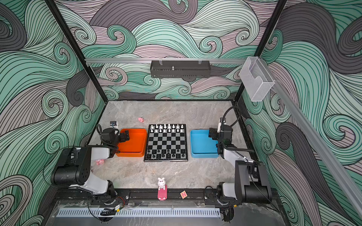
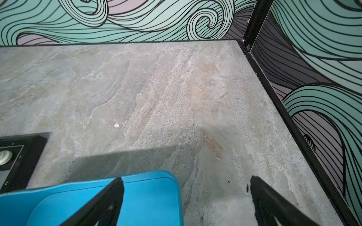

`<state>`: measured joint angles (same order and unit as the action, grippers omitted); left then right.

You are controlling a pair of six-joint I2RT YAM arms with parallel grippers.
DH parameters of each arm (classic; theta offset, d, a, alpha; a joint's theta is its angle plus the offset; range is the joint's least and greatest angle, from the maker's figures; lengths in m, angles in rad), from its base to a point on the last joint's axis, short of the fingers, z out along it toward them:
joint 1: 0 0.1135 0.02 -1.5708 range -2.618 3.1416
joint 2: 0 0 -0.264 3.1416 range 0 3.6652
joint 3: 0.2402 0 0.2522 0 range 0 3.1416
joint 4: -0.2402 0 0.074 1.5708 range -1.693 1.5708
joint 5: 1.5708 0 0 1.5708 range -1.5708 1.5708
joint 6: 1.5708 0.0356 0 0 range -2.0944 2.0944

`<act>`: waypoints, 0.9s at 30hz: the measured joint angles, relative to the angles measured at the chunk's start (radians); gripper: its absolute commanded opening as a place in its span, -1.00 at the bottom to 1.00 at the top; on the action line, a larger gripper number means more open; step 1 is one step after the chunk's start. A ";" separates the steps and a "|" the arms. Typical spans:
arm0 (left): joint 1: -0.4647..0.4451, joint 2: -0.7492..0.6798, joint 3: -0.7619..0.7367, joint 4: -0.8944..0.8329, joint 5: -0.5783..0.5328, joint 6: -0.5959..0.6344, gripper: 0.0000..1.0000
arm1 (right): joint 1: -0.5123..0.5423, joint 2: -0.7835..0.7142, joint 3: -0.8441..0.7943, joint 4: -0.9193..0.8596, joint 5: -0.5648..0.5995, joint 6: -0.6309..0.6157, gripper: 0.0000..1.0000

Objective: Set up the chess pieces on the board

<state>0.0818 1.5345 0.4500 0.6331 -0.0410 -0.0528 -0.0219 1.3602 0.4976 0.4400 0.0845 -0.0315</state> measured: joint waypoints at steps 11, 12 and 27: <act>0.000 0.000 0.000 0.000 0.000 0.000 0.98 | 0.000 0.106 0.007 0.127 -0.139 0.013 0.99; 0.000 0.000 0.000 0.000 0.000 0.000 0.98 | 0.000 0.125 0.006 0.148 -0.146 0.014 0.99; 0.000 0.000 0.000 0.000 0.000 0.000 0.97 | 0.000 0.184 -0.107 0.373 -0.177 0.012 0.99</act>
<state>0.0818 1.5345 0.4500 0.6327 -0.0406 -0.0525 -0.0219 1.5444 0.3908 0.8131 -0.0929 -0.0196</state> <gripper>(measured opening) 0.987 0.995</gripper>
